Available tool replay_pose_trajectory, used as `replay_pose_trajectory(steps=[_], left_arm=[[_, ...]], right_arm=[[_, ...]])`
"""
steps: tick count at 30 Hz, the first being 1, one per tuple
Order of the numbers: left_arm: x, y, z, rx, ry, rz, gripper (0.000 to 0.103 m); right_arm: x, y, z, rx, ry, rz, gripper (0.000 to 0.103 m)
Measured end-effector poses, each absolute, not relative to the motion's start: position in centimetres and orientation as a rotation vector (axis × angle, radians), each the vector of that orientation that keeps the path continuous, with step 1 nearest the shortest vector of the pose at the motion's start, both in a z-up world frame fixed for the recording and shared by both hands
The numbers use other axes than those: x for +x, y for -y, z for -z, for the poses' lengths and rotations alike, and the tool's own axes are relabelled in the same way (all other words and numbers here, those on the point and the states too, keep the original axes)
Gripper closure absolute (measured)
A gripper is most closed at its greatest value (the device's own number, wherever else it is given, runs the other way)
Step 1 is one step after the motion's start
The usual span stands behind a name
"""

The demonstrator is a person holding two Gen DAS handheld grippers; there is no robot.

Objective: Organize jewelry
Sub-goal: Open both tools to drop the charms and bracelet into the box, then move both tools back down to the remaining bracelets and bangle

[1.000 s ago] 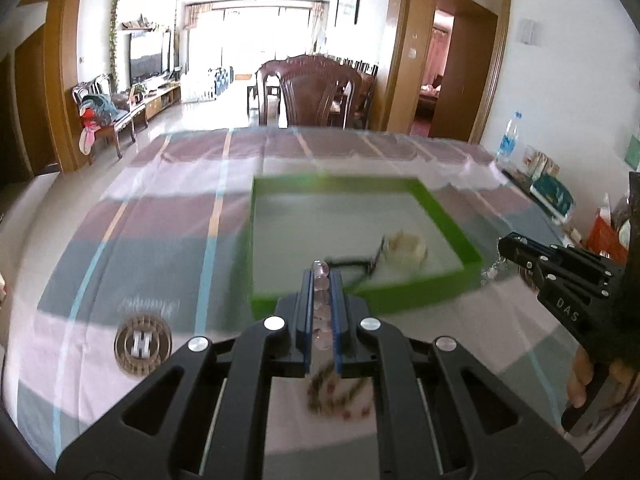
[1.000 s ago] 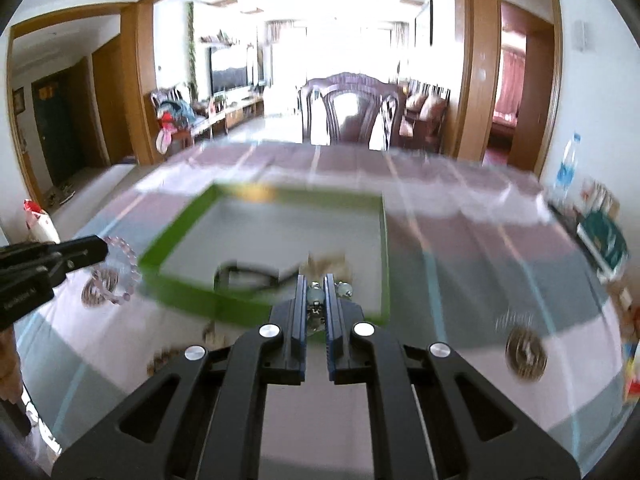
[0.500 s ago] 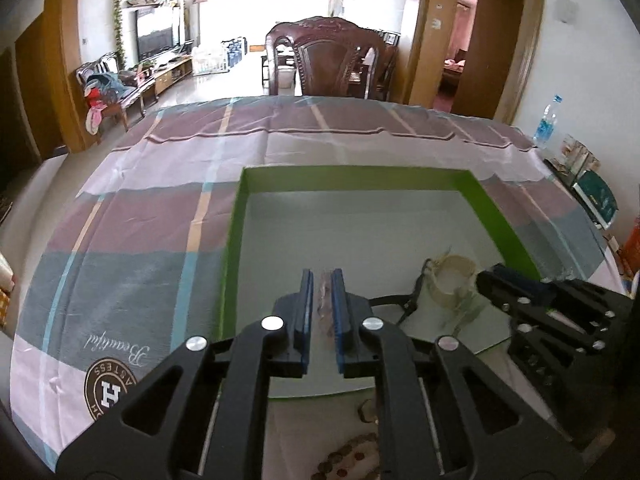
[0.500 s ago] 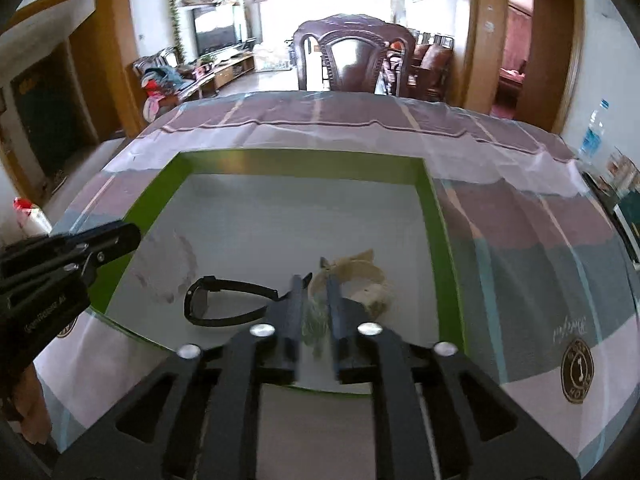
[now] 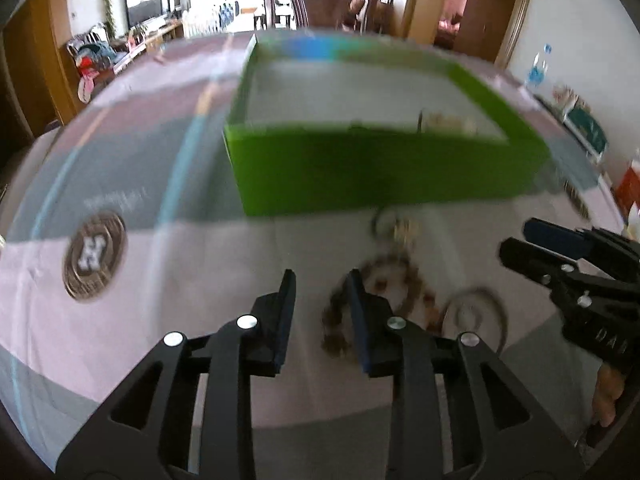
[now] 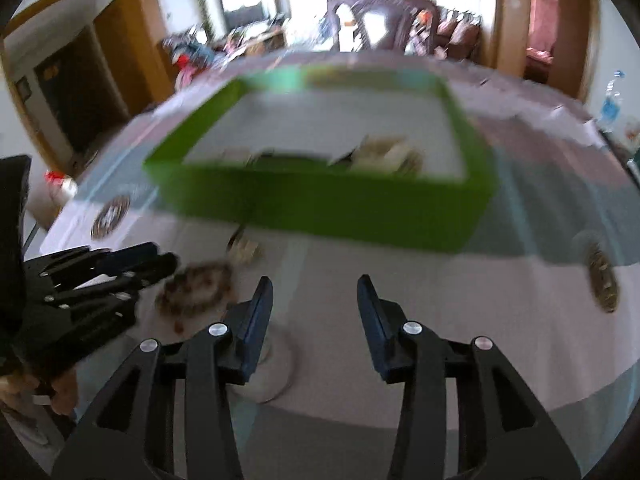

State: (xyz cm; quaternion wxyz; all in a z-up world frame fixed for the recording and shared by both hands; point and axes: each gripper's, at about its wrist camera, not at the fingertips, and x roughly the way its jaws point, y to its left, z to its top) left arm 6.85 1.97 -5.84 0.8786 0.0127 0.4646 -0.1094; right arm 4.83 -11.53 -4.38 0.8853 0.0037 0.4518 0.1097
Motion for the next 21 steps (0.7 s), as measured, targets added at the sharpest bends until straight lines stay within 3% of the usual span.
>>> replay_pose_trajectory(steps=[21], left_arm=[[5.0,-1.6,6.7,0.050,-0.952,0.218,0.074]], right_arm=[[5.0,6.8,6.4,-0.116,-0.959,-0.293,0.059]])
